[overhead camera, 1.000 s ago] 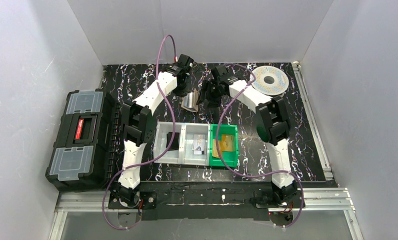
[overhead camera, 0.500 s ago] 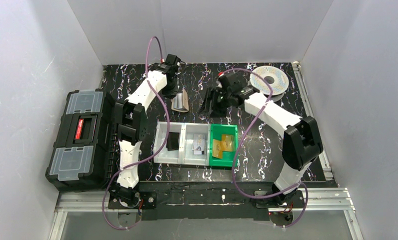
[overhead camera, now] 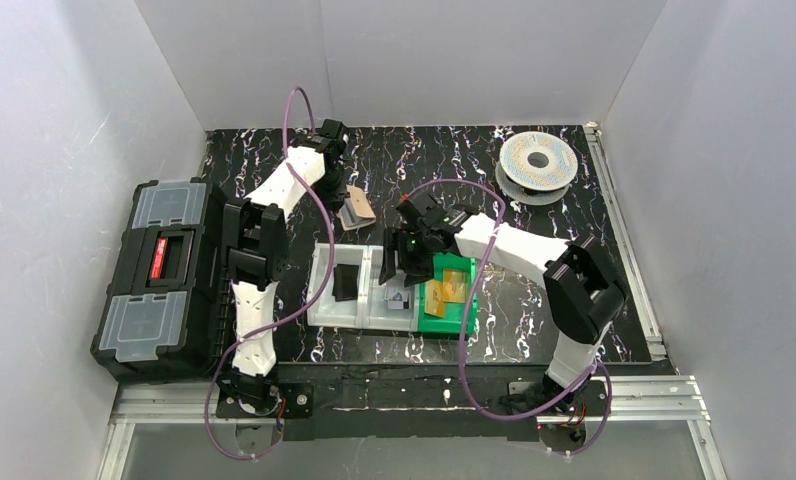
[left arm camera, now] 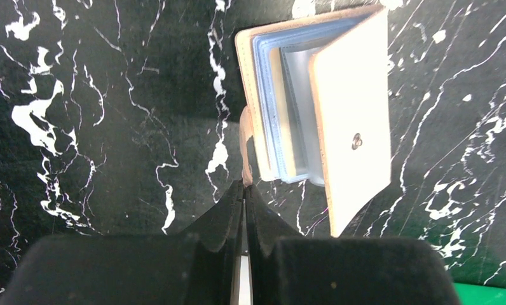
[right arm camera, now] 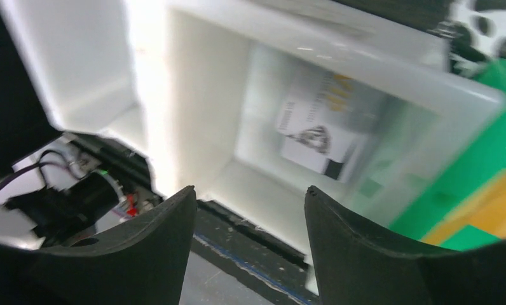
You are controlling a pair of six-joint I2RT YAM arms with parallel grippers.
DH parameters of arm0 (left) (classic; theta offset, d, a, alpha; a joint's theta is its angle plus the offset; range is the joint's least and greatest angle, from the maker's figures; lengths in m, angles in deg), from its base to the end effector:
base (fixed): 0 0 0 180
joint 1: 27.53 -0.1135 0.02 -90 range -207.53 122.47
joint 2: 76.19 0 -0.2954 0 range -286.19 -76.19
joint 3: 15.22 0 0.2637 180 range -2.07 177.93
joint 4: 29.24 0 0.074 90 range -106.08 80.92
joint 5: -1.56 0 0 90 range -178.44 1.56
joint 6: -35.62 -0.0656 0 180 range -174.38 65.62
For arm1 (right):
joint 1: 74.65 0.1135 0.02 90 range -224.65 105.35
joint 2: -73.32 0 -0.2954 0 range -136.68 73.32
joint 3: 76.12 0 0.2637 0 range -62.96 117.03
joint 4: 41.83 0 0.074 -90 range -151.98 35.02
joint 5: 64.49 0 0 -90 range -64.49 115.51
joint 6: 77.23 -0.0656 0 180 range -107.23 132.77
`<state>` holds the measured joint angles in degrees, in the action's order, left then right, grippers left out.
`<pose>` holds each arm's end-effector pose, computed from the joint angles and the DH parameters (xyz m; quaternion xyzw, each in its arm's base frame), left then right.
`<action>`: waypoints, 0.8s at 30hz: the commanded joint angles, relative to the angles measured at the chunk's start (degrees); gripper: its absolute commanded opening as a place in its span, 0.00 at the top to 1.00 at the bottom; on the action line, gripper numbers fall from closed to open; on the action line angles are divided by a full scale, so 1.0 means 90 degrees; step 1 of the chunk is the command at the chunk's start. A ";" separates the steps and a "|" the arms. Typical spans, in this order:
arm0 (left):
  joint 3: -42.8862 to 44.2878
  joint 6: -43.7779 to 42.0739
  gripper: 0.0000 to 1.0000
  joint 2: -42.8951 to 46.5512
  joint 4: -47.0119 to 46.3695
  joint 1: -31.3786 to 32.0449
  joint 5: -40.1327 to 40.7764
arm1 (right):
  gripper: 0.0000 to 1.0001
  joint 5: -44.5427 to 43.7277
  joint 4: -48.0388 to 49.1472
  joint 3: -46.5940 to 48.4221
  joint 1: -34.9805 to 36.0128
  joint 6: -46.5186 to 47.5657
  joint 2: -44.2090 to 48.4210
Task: Take the credit cards out of the card holder
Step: Move the storage box to the center of the board.
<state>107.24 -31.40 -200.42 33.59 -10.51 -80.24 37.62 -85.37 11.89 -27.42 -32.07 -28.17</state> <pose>0.4898 -0.1401 0.2241 -0.0663 0.9709 -0.0095 0.2299 0.2686 0.3107 0.2256 -0.0498 0.9527 0.2734 0.1232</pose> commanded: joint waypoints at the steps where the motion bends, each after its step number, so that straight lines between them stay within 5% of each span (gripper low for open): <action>1: -0.0386 0.0034 1.00 0.0793 0.0055 -0.0110 -0.0099 | 0.28 -0.0866 -0.0564 -0.0370 -0.0239 -0.0081 0.0182; 17: -0.2396 0.0806 1.00 0.1542 -0.0623 -0.0123 -0.1458 | 0.24 -0.1526 -0.0683 -0.2370 -0.2738 -0.0192 0.2134; 24: -0.3779 0.0948 1.00 0.2747 -0.0822 -0.0071 -0.1681 | 0.24 -0.1443 -0.0877 -0.1960 -0.2674 0.0102 0.2546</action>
<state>77.60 -24.06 -185.21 25.96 -11.28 -93.32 25.02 -91.54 -9.15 -53.49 -33.10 -8.05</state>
